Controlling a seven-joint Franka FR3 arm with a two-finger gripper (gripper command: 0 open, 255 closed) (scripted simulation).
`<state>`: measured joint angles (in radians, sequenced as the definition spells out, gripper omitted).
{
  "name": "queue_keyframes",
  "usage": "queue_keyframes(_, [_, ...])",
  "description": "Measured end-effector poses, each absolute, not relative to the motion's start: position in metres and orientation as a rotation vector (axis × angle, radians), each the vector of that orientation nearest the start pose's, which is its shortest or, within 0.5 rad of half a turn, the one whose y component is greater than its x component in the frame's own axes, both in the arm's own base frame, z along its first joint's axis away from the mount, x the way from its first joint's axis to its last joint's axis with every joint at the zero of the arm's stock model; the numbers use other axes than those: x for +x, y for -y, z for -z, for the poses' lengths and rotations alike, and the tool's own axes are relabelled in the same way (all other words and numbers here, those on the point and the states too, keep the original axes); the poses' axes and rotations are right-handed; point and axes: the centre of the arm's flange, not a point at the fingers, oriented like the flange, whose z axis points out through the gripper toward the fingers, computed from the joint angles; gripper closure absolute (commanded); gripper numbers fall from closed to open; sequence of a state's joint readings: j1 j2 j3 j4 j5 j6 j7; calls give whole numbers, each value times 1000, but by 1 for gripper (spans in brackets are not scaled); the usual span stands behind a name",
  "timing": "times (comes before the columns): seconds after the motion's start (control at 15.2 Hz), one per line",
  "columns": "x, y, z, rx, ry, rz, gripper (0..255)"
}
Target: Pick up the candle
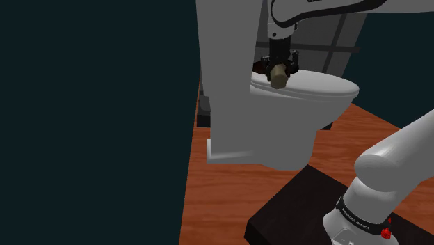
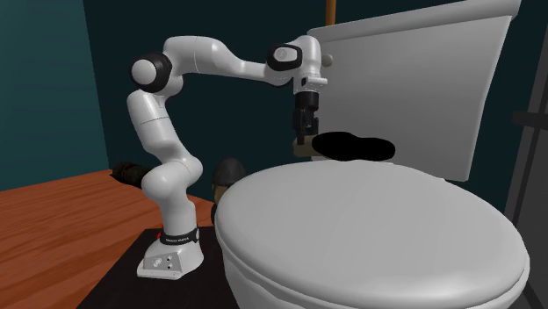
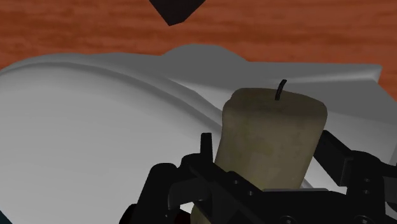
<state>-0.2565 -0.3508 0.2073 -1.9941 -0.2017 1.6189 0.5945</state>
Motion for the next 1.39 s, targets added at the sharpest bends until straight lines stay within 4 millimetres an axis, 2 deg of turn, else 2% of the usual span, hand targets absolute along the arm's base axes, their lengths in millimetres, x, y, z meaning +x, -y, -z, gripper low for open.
queue_keyframes(0.4, [444, 29, -605, -3237, -1079, 67, 255])
queue_keyframes(1.39, [444, 29, -679, -3237, -1080, 62, 255])
